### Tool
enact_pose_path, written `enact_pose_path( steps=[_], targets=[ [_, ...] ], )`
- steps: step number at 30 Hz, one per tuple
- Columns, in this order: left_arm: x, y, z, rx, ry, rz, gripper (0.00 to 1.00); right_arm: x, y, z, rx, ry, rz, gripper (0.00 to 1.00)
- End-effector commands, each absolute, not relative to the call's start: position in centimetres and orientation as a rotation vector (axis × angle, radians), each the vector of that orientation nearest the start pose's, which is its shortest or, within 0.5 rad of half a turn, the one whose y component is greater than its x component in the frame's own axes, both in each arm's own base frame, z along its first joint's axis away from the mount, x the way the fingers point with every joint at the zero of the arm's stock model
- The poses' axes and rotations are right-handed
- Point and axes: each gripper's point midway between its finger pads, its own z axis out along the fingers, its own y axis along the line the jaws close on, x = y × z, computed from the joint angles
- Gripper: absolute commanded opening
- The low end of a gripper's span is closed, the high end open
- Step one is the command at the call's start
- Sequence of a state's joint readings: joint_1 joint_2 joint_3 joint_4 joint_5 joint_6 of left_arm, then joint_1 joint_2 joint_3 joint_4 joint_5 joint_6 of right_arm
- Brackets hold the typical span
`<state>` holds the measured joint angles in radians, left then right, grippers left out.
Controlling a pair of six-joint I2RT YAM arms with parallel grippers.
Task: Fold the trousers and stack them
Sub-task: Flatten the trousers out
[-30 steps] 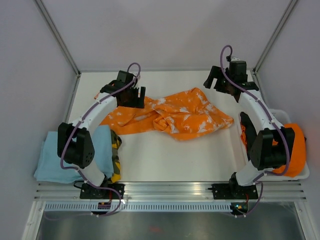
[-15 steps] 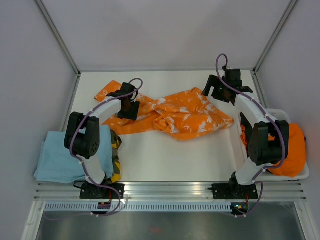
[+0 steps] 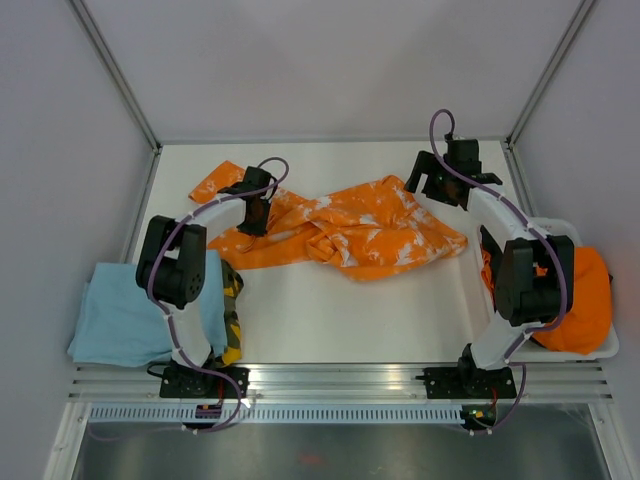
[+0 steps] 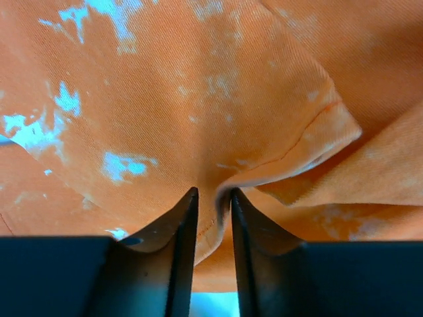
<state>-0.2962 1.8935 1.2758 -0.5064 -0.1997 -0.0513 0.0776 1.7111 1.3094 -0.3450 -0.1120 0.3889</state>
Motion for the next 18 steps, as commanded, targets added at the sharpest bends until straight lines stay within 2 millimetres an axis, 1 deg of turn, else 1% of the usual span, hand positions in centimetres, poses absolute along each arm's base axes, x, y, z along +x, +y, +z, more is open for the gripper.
enact_pose_path(
  steps=[1, 4, 5, 8, 9, 10, 11, 12, 13, 14, 15, 16, 17, 18],
  targets=[
    [41.2, -7.5, 2.8, 0.266, 2.622, 0.225, 0.3, 46.6, 7.1, 13.7, 0.322, 2.291, 0.365, 0.98],
    [41.3, -7.3, 2.9, 0.243, 2.622, 0.216, 0.16, 46.7, 7.1, 13.7, 0.323, 2.287, 0.362, 0.98],
    [41.4, -7.2, 2.9, 0.231, 2.621, 0.211, 0.04, 46.8, 7.1, 13.7, 0.325, 2.287, 0.363, 0.98],
    [41.9, -6.6, 3.8, 0.161, 2.606, 0.169, 0.02, 47.1, 7.3, 13.6, 0.328, 2.283, 0.374, 0.98],
    [42.3, -6.1, 4.4, 0.107, 2.597, 0.129, 0.02, 47.2, 7.4, 13.7, 0.328, 2.279, 0.382, 0.98],
    [42.6, -5.9, 5.8, 0.074, 2.565, 0.093, 0.02, 47.3, 7.5, 13.7, 0.328, 2.278, 0.39, 0.98],
    [42.9, -5.5, 6.7, 0.039, 2.544, 0.058, 0.02, 47.9, 7.8, 13.8, 0.317, 2.263, 0.413, 0.98],
    [43.5, -4.7, 7.7, -0.029, 2.517, -0.023, 0.02, 48.2, 7.9, 13.6, 0.308, 2.26, 0.414, 0.98],
    [43.8, -4.4, 9.7, -0.062, 2.466, -0.074, 0.02, 48.5, 8.1, 12.7, 0.303, 2.276, 0.411, 0.97],
    [44.2, -2.7, 10.9, -0.137, 2.433, -0.102, 0.02, 49.3, 8.1, 13.1, 0.293, 2.262, 0.41, 0.95],
    [44.6, -3.0, 12.3, -0.137, 2.396, -0.191, 0.02, 49.7, 8.2, 12.7, 0.29, 2.266, 0.408, 0.91],
    [44.8, -2.8, 13.3, -0.147, 2.367, -0.222, 0.02, 50.1, 8.2, 12.3, 0.281, 2.273, 0.406, 0.9],
    [45.1, -1.6, 15.5, -0.173, 2.311, -0.245, 0.02, 50.9, 8.5, 10.6, 0.268, 2.301, 0.415, 0.87],
    [45.3, -1.3, 16.0, -0.176, 2.302, -0.246, 0.02, 51.3, 8.7, 11.2, 0.26, 2.286, 0.428, 0.87]
  ],
)
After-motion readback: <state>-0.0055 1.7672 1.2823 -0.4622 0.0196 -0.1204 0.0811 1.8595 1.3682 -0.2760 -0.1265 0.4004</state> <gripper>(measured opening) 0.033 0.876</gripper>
